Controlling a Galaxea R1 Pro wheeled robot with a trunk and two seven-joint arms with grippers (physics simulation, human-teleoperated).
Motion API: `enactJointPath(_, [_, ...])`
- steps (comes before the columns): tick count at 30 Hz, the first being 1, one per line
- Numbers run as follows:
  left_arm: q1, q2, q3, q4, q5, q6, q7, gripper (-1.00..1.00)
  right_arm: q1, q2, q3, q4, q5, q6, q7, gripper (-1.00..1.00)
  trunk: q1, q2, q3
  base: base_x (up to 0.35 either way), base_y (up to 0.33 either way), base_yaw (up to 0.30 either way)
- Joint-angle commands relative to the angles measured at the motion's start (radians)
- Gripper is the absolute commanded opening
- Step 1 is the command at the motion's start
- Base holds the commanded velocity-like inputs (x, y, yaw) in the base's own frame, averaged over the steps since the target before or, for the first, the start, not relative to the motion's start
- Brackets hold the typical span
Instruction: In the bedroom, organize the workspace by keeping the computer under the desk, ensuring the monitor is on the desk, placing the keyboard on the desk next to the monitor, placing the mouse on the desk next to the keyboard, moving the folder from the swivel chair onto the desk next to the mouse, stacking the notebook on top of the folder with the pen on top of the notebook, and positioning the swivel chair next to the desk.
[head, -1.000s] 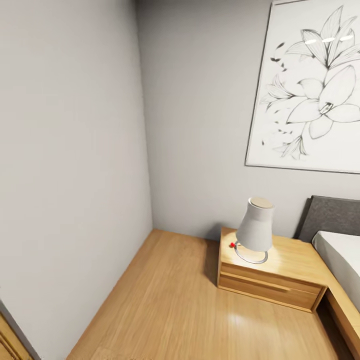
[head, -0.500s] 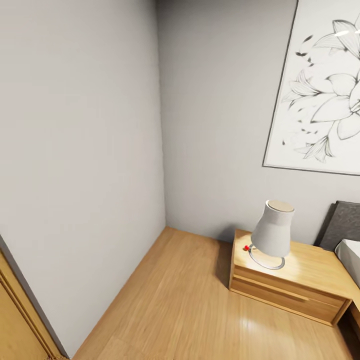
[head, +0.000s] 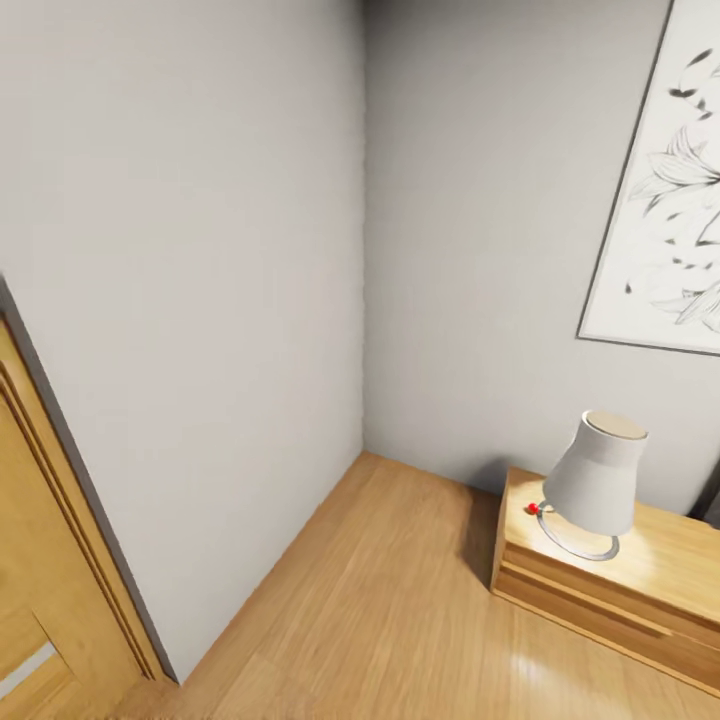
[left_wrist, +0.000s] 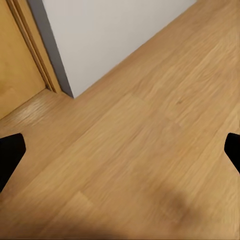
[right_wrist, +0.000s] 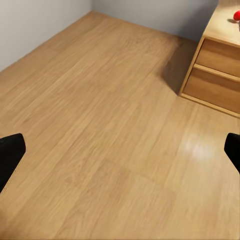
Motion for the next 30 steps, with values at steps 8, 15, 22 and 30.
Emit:
enactJointPath(8, [0.000, 0.003, 0.000, -0.001, 0.002, 0.001, 0.000, 1.00, -0.001, 0.001, 0.000, 0.002, 0.009, -0.008, -0.014, 1.00, 0.000, -0.001, -0.001, 0.000, 0.000, 0.282])
enactJointPath(15, [0.000, 0.004, 0.000, -0.001, 0.002, 0.002, 0.001, 1.00, -0.001, 0.005, 0.001, 0.003, 0.008, -0.033, -0.070, 1.00, 0.000, -0.001, -0.001, 0.000, -0.035, 0.286])
enactJointPath(22, [0.000, 0.004, 0.001, -0.001, 0.003, 0.004, 0.000, 1.00, -0.001, 0.035, -0.001, 0.003, 0.005, -0.038, -0.151, 1.00, 0.000, -0.001, 0.000, 0.000, -0.255, 0.288])
enactJointPath(30, [0.000, 0.005, 0.002, -0.001, 0.003, 0.006, 0.000, 1.00, -0.001, 0.050, 0.002, 0.003, 0.007, -0.039, -0.276, 1.00, 0.000, -0.001, 0.004, 0.000, -0.299, 0.287])
